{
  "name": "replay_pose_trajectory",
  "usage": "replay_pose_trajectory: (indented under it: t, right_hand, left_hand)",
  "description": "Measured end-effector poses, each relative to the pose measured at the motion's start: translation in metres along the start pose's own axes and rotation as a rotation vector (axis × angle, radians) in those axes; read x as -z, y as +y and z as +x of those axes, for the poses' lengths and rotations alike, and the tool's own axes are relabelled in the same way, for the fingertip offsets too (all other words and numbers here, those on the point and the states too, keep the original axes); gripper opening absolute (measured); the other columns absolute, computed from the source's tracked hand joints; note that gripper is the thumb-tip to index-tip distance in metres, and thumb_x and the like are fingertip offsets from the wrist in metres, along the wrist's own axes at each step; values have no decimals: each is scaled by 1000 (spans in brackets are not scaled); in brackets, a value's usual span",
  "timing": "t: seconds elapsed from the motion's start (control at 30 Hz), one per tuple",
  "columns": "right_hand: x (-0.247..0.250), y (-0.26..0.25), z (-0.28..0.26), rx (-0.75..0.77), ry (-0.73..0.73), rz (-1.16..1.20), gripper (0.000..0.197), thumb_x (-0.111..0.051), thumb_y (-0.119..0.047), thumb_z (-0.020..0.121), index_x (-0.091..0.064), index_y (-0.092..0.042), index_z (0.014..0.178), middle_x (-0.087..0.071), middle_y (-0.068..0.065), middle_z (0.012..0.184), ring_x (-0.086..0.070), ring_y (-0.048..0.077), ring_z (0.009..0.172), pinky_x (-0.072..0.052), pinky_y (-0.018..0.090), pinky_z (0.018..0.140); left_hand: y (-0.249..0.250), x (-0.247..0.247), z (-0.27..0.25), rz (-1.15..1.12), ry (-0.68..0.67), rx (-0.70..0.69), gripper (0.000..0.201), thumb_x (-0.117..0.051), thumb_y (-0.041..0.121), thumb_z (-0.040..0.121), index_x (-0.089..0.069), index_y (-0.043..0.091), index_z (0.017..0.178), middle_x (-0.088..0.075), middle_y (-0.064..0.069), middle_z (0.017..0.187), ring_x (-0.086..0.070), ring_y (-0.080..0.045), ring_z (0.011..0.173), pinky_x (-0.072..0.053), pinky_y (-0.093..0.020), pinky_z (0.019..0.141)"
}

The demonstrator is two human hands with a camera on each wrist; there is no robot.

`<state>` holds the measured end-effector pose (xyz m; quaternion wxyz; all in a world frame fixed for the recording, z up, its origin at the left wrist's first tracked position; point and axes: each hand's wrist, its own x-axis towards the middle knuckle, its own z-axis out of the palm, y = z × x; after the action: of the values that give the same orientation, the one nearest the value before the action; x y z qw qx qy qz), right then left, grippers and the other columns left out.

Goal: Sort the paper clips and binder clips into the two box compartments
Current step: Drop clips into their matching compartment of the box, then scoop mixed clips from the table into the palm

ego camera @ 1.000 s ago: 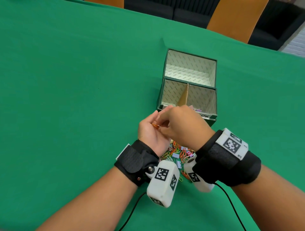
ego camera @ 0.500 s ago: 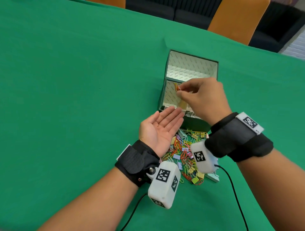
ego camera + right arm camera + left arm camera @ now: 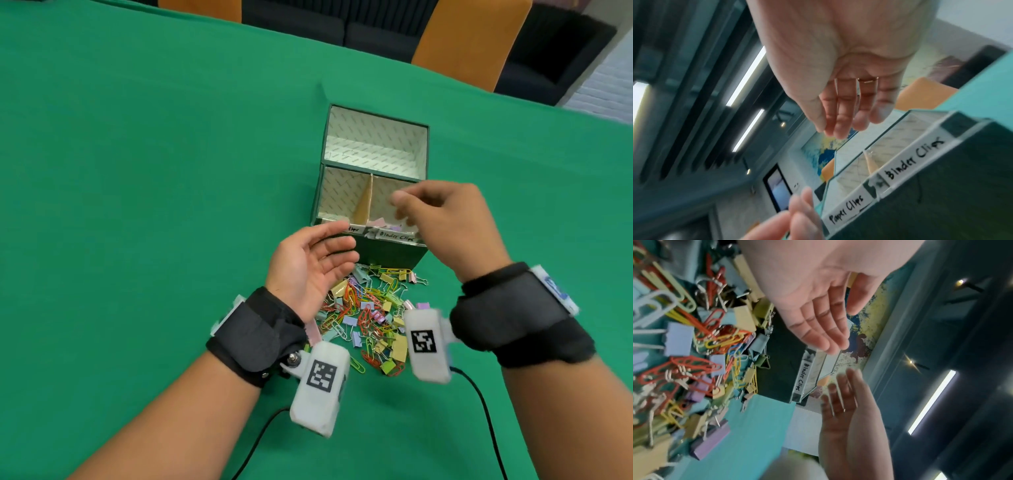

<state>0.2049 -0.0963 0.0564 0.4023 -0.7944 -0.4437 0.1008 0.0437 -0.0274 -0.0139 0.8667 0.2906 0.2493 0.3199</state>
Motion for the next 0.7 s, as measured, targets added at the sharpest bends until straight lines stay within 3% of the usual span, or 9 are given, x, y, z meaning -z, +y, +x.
replay_pose_trajectory:
  t: [0.07,0.1,0.17,0.27,0.33,0.4,0.53,0.6,0.7]
  right_hand:
    - [9,14,-14,-88,7,70,17,-66,-37,87,-73,-25,76,-71,-9,71,-63,8,71,-54,32,72]
    - [11,19,-21,-118,-11,65,16,-67,-37,87,-73,-25,78,-71,-9,74,-63,8,73,-51,28,70]
    - [8,29,-34,-175,-70,23,12,-68,-36,87,-72,-25,84,-71,-8,83,-62,9,76,-45,22,65]
    - [4,39,-43,-254,-156,-28,17,-68,-40,85,-68,-27,96,-67,-6,102,-63,13,85,-45,25,68]
    - [4,44,-47,-295,-183,-63,27,-67,-43,86,-64,-27,108,-60,-5,118,-58,14,95,-41,27,76]
    - [5,46,-50,-323,-223,-112,38,-65,-43,88,-59,-25,121,-57,0,124,-57,19,104,-37,27,81]
    - [0,47,-52,-367,-381,-216,60,-58,-47,91,-44,-17,141,-55,9,134,-58,21,97,-39,26,80]
    - [-7,48,-55,-344,-456,-282,70,-56,-51,92,-35,-15,148,-47,9,144,-57,25,112,-45,32,92]
    - [-15,47,-62,-292,-486,-349,75,-55,-51,92,-29,-14,150,-41,7,150,-47,24,129,-37,31,103]
  left_hand:
    - [7,-3,-5,166,-22,-20,28,-44,18,96,-67,4,103,-65,-9,76,-61,-20,62,-51,-25,56]
    - [11,-4,-7,266,-30,-39,28,-43,17,96,-68,6,100,-65,-8,75,-60,-20,60,-50,-26,54]
    - [17,-6,-12,491,-24,-72,27,-43,15,97,-69,8,98,-65,-7,76,-57,-19,59,-47,-26,52]
    - [21,-8,-16,893,6,-98,21,-46,12,95,-68,13,96,-65,-5,82,-55,-18,65,-44,-26,52]
    - [23,-6,-17,1201,23,-138,18,-51,13,92,-67,19,98,-64,0,88,-54,-17,71,-44,-28,62]
    - [27,-1,-13,1478,60,-157,23,-52,16,91,-64,20,110,-62,-1,101,-58,-19,82,-45,-29,75]
    - [37,14,2,1878,135,-3,47,-45,21,90,-47,24,136,-41,-11,142,-51,-32,119,-43,-36,96]
    - [36,16,4,2004,122,91,53,-41,19,91,-37,20,144,-35,-16,147,-40,-35,129,-37,-41,106]
    - [31,14,3,2090,50,149,51,-39,16,92,-39,18,143,-35,-17,143,-34,-36,131,-32,-41,108]
